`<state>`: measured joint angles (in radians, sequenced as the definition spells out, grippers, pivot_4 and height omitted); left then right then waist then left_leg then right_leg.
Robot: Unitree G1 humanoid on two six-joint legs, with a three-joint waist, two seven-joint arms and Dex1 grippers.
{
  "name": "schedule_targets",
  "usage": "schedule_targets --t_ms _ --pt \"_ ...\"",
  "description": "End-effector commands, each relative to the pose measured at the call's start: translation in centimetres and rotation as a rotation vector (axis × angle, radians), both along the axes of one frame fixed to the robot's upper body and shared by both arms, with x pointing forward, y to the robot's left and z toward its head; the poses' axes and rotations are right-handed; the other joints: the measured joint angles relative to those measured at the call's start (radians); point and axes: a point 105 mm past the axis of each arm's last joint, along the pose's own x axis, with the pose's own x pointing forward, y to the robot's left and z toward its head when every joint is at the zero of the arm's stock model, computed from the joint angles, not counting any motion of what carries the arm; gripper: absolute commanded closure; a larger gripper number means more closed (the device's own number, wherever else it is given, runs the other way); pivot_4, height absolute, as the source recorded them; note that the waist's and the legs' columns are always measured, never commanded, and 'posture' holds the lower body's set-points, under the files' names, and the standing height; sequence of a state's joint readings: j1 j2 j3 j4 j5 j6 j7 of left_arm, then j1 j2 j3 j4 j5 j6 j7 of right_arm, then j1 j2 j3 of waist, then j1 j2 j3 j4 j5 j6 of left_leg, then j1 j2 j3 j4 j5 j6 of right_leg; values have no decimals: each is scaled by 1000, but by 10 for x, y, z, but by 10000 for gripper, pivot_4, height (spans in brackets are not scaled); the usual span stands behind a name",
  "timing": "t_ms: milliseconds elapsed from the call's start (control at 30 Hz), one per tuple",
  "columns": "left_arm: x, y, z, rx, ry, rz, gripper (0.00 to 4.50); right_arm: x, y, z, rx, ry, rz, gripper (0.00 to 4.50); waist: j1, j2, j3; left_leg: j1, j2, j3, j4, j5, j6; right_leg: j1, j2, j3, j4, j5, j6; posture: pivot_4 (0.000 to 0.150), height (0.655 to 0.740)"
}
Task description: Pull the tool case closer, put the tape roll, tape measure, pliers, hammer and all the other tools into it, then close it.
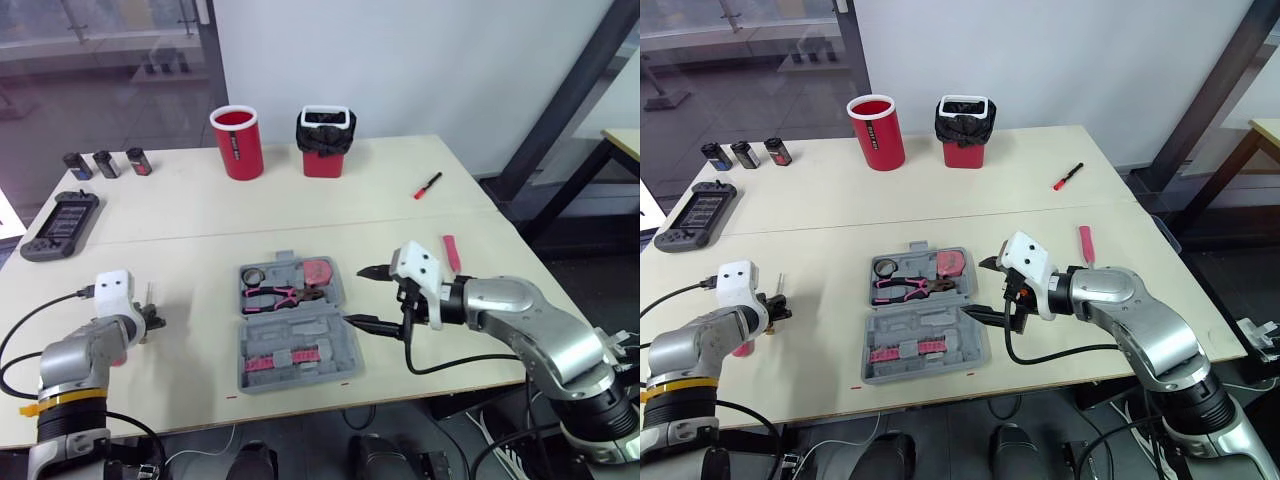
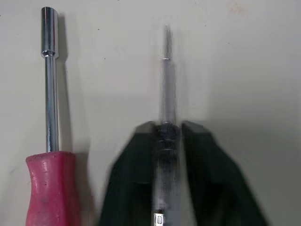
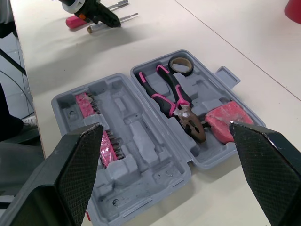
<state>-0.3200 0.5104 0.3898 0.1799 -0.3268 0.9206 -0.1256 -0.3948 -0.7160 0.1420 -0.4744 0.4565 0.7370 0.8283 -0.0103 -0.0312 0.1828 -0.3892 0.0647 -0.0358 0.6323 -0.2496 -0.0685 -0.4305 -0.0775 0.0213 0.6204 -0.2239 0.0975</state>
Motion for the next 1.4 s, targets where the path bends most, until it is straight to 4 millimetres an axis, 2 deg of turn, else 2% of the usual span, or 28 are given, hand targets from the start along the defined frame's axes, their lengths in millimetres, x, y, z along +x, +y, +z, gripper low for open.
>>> schedule_targets --t_ms 33,167,267,367,467,533,600,767,833,867,933,1000,1067,1167,1267,1400 --pt "-2 -5 -8 -22 21 -2 44312 -4 0 12 16 -49 8 0 0 0 0 0 0 0 0 0 0 0 0 0 0 0 0 1500 7387" --pt "-3 -3 -8 -19 11 8 44312 -4 -1 11 12 -46 3 0 -1 0 0 1 0 0 0 0 0 0 0 0 0 0 0 1500 7387" --pt "-1 4 0 9 -28 11 44312 -4 -1 10 10 -43 -3 0 -1 0 0 1 0 0 0 0 0 0 0 0 0 0 0 1500 7387" --pt "3 11 18 89 -78 -37 44312 -4 -3 8 4 -41 -14 0 -1 0 0 1 0 0 0 0 0 0 0 0 0 0 0 1500 7387" --pt "9 8 44 169 -145 -151 44312 -3 -3 8 8 -41 -29 0 -3 -1 0 0 0 0 0 0 0 0 0 0 0 0 0 1500 7387" --pt "11 0 62 194 -176 -256 44312 -3 -3 7 12 -43 -39 0 -4 -1 1 0 0 0 0 0 0 0 0 0 -1 0 0 1500 7387" --pt "10 -19 82 244 -195 -462 44312 -3 -3 6 19 -44 -55 0 -4 -1 1 -1 0 0 -1 0 0 -1 0 0 -2 0 0 1500 7387" --pt "-5 -63 107 261 -179 -899 44312 -2 -4 3 29 -46 -88 0 -4 0 1 -2 0 1 -2 0 0 -2 0 0 -3 0 0 1500 7387" --pt "-9 -69 109 242 -165 -967 44312 -1 -4 2 29 -47 -93 0 -4 0 1 -2 0 1 -2 0 0 -2 -1 0 -3 0 0 1500 7387" --pt "-15 -78 112 226 -149 -1053 44312 -1 -4 2 29 -47 -96 0 -4 0 1 -2 0 1 -2 0 0 -2 -1 0 -3 0 0 1500 7387" --pt "-37 -103 105 150 -2 -1270 44312 -4 -7 0 17 -43 -87 0 -5 -2 3 -2 0 1 -2 0 0 -2 0 0 -3 0 0 1500 7387" --pt "-52 -115 98 123 105 -1394 44312 -5 -8 -1 2 -42 -74 0 -6 -1 4 -3 0 1 -2 0 0 -3 0 0 -3 0 0 1500 7387" --pt "-59 -127 95 121 146 -1485 44312 -6 -9 -1 -17 -44 -56 0 -5 1 5 -3 0 2 -2 0 0 -3 -1 1 -4 0 0 1500 7387" --pt "-59 -137 89 120 198 -1524 44312 -6 -9 -1 -37 -50 -36 0 -5 1 5 -3 0 1 -2 0 0 -3 0 1 -3 0 0 1500 7387" --pt "-53 -143 75 195 287 -1557 44312 -5 -7 3 -55 -68 -16 0 -4 1 6 -3 0 1 -1 0 0 -3 0 1 -2 0 0 1500 7387" --pt "-45 -162 67 261 321 -1582 44312 -4 -4 5 -52 -80 -12 0 -4 0 6 -3 0 1 0 0 1 -3 0 1 -2 -1 0 1500 7387"
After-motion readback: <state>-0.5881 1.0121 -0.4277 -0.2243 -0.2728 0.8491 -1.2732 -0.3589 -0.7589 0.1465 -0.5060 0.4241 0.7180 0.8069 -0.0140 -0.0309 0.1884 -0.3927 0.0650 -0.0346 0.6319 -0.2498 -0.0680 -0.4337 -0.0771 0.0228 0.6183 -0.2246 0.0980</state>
